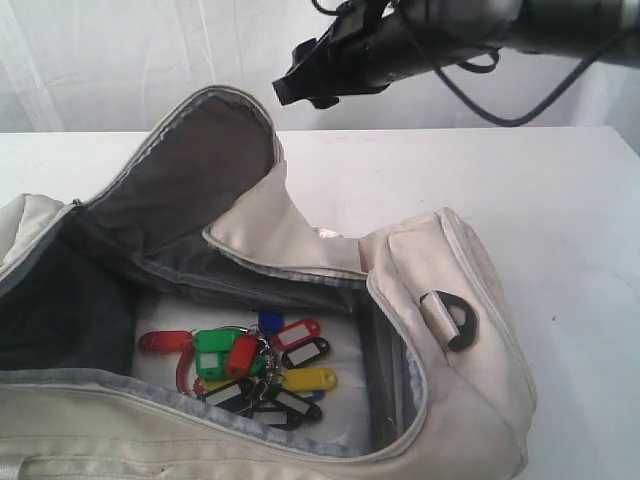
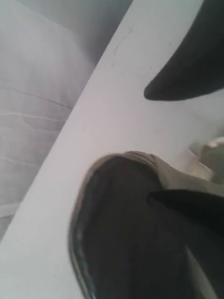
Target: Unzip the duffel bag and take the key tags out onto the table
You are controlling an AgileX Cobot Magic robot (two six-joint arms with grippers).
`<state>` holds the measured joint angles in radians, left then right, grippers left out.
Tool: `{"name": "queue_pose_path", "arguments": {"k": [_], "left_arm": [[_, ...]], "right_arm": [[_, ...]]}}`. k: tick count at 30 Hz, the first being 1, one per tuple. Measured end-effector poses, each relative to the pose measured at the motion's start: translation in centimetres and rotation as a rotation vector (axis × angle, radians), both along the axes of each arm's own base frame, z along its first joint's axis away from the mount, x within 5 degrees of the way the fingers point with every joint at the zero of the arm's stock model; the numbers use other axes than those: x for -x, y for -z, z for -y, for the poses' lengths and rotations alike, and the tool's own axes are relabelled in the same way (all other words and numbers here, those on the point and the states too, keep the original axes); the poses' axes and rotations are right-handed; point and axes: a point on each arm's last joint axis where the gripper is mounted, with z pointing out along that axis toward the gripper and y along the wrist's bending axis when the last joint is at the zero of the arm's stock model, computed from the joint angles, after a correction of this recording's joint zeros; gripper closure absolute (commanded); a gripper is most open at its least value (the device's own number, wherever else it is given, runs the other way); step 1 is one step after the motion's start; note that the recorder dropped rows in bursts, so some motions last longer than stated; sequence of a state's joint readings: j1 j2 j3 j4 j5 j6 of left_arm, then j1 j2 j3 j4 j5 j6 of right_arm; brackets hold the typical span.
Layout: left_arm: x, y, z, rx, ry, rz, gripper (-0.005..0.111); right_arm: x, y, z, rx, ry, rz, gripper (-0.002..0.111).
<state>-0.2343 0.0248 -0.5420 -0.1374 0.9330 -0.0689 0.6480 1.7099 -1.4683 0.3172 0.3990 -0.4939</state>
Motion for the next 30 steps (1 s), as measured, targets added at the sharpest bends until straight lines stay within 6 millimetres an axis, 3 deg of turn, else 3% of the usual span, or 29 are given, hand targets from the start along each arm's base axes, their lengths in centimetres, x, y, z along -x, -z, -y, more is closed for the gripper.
{"name": "queue_pose_path", "arguments": {"k": [1, 4, 5, 6, 9, 12, 16, 18, 20, 25, 30], "left_arm": [[0.0, 0.0, 0.0, 0.000, 0.000, 0.000, 0.107], [0.0, 0.0, 0.0, 0.000, 0.000, 0.000, 0.107], [0.0, 0.0, 0.0, 0.000, 0.000, 0.000, 0.107], [0.0, 0.0, 0.0, 0.000, 0.000, 0.000, 0.107], [0.0, 0.0, 0.0, 0.000, 0.000, 0.000, 0.107], [0.0, 0.0, 0.0, 0.000, 0.000, 0.000, 0.107], [0.0, 0.0, 0.0, 0.000, 0.000, -0.001, 0.107], [0.0, 0.0, 0.0, 0.000, 0.000, -0.001, 0.107], [0.0, 0.0, 0.0, 0.000, 0.000, -0.001, 0.107], [0.0, 0.0, 0.0, 0.000, 0.000, -0.001, 0.107], [0.0, 0.0, 0.0, 0.000, 0.000, -0.001, 0.107]], "right_arm": [[0.7, -0.4, 0.2, 0.029, -0.032, -0.011, 0.082], [5.9, -0.6, -0.8, 0.210, -0.349, -0.143, 0.098], [6.8, -0.4, -1.2, 0.236, -0.414, -0.163, 0.104], [8.4, 0.2, -2.4, 0.282, -0.540, -0.175, 0.106], [9.8, 2.4, -4.9, 0.332, -0.653, -0.192, 0.106], [10.5, 6.7, -7.4, 0.416, -0.725, -0.278, 0.106], [8.9, 11.6, -8.2, 0.639, -0.685, -0.244, 0.106], [7.7, 12.0, -7.5, 0.740, -0.567, -0.190, 0.106], [6.9, 11.4, -6.9, 0.799, -0.481, -0.140, 0.106], [6.9, 7.1, -5.9, 0.744, -0.417, 0.014, 0.106], [4.2, 6.4, -4.7, 0.684, -0.275, 0.090, 0.106]]}}
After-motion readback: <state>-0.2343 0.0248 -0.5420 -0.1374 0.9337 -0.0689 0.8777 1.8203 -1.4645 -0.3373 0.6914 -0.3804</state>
